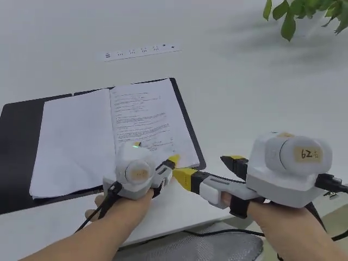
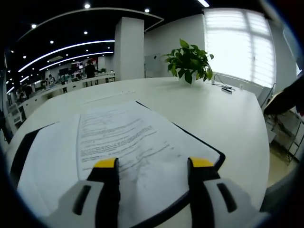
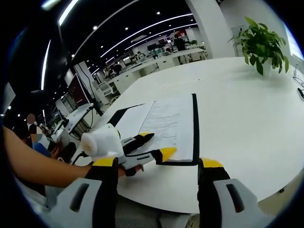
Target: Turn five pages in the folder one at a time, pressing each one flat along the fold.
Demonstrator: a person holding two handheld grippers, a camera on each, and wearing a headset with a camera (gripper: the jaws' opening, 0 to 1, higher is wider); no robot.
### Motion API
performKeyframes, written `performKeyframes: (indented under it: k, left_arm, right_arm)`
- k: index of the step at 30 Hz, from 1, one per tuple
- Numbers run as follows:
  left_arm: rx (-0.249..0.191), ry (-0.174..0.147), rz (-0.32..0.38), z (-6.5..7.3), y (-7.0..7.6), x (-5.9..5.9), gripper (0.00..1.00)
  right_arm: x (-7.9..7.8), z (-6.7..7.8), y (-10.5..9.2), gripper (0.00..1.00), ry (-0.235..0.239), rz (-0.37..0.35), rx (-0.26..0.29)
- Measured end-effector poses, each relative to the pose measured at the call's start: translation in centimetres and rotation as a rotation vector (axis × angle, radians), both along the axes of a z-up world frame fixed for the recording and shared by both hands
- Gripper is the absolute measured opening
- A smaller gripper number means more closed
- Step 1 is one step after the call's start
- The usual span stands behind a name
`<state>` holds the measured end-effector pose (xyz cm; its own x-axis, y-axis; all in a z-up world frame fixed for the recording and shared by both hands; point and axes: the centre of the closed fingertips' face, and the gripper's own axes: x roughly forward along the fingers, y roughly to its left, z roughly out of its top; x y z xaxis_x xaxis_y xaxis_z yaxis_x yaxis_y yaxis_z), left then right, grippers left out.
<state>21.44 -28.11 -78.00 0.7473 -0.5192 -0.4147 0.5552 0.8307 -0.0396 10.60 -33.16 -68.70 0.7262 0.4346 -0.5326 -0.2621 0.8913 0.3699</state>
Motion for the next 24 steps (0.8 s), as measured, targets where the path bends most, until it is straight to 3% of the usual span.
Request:
performKeyframes:
  k: [10, 13, 17, 22, 24]
  left_arm:
    - [-0.023, 0.000, 0.052, -0.1, 0.9, 0.6, 0.39]
    - [-0.036, 0.005, 0.084, 0.0, 1.4, 0.9, 0.29]
    - [-0.065, 0.035, 0.129, -0.1, 2.2, 1.3, 0.17]
    - [-0.071, 0.041, 0.125, -0.1, 2.2, 1.4, 0.15]
    - [-0.073, 0.043, 0.129, -0.1, 2.1, 1.3, 0.15]
  right_arm:
    - [-0.1, -0.7, 0.4, 0.66, 0.018, 0.021, 0.002]
    - [0.1, -0.9, 0.3, 0.65, 0.021, 0.021, 0.006]
    - [0.6, -1.1, 0.2, 0.64, 0.021, 0.019, 0.017]
    - [1.9, -1.7, 0.5, 0.60, 0.016, 0.031, 0.034]
    - [2.5, -2.0, 0.7, 0.58, 0.026, 0.027, 0.066]
